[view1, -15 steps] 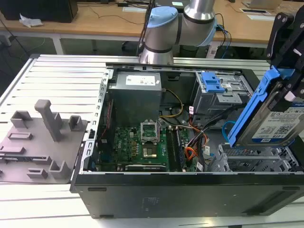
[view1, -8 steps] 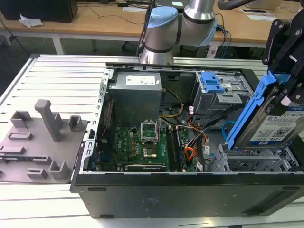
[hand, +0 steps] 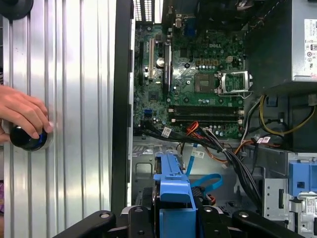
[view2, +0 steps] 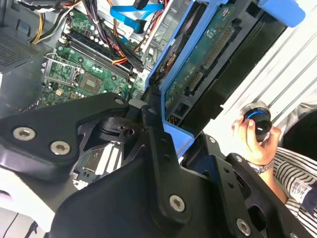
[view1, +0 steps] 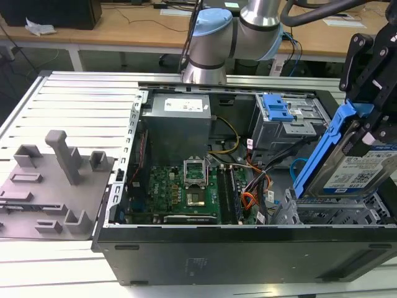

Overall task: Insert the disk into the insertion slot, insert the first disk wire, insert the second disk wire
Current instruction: 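Insert the disk into the insertion slot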

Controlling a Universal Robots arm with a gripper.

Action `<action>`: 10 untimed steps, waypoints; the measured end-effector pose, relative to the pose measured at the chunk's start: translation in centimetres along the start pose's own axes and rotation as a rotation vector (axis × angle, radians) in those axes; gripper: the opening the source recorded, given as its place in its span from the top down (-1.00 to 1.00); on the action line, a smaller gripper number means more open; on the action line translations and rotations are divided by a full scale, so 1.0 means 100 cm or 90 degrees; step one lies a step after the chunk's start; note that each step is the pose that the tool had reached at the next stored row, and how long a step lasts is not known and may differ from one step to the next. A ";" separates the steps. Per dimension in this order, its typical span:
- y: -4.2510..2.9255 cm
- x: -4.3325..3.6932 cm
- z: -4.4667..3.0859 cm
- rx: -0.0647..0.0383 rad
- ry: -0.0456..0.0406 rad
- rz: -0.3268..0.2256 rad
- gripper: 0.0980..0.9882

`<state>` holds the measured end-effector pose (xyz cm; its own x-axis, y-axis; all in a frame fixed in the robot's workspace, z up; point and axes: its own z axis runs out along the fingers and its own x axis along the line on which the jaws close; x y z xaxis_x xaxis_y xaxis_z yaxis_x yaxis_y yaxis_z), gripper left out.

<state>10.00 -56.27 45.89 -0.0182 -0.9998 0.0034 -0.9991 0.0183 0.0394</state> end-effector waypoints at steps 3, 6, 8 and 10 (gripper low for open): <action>-0.0002 0.0000 0.0049 0.000 0.0000 0.000 0.39; -0.0003 0.0000 0.0083 0.000 -0.0001 0.000 0.39; -0.0005 0.0000 0.0116 0.000 0.0000 0.000 0.39; -0.0011 -0.0002 0.0142 0.000 0.0000 0.000 0.39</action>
<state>10.05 -56.26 44.47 -0.0180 -0.9998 0.0034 -0.9991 0.0181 0.0393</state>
